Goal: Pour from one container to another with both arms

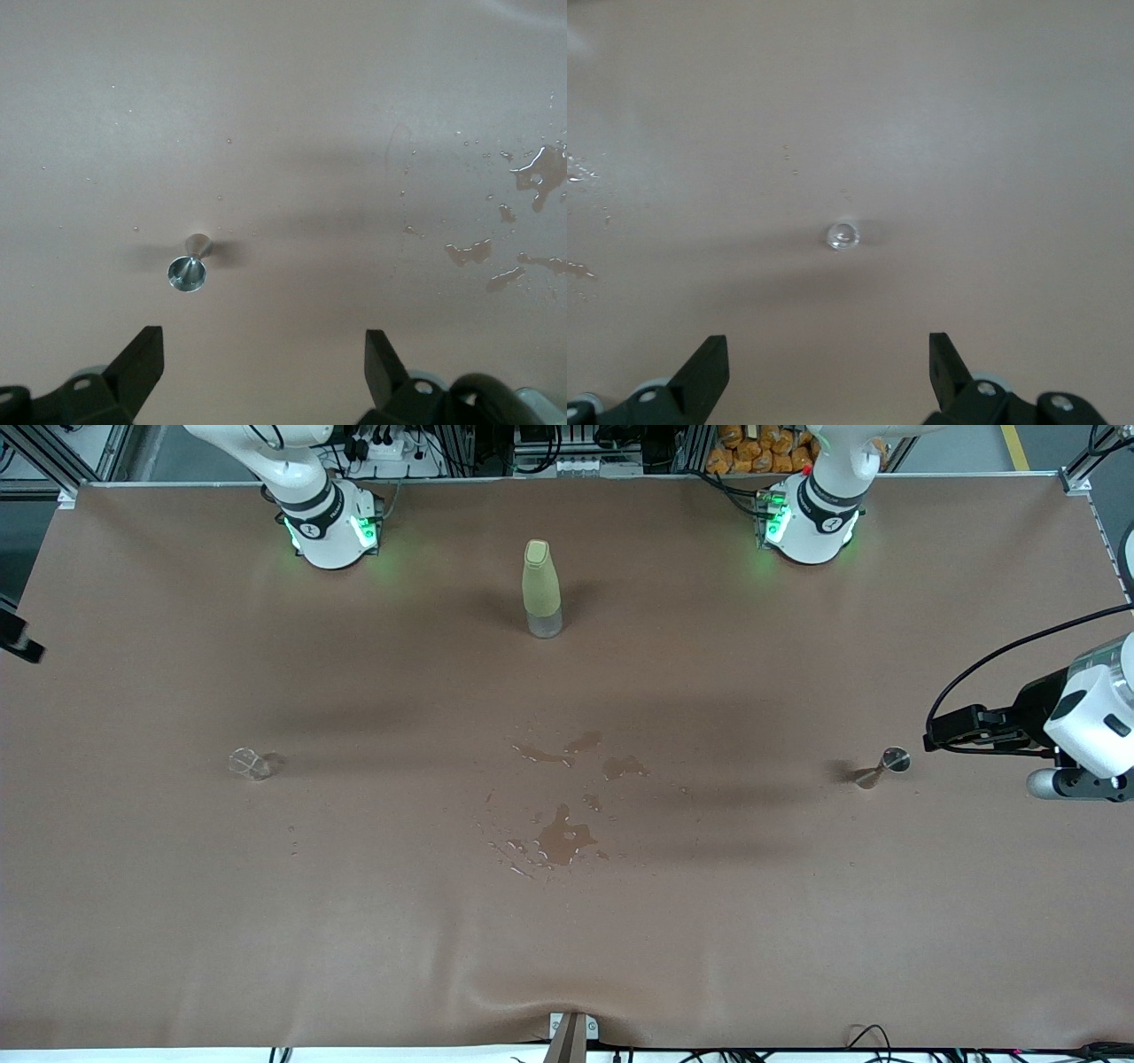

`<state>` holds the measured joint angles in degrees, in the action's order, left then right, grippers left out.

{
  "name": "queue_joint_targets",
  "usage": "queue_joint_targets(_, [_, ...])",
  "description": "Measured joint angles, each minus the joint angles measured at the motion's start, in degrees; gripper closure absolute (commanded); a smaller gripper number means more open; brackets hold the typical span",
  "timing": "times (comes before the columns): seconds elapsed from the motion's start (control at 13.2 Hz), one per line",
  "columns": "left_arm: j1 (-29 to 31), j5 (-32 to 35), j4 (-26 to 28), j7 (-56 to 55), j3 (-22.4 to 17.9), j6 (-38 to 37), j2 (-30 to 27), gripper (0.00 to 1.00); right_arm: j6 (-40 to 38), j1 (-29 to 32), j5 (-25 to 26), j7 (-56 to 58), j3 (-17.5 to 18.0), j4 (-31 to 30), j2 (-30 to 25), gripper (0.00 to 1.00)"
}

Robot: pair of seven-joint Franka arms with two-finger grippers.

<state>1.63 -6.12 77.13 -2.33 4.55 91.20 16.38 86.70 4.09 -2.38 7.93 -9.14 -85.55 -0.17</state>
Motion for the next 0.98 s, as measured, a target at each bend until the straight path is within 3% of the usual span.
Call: queue_joint_targets(0.98, [0.1,1.5,4.0,-2.4,-0.2,3.5,-6.1,0.0,-1.8,-3.4,2.9,-2.5,-0.5,-1.0,0.8,0.0])
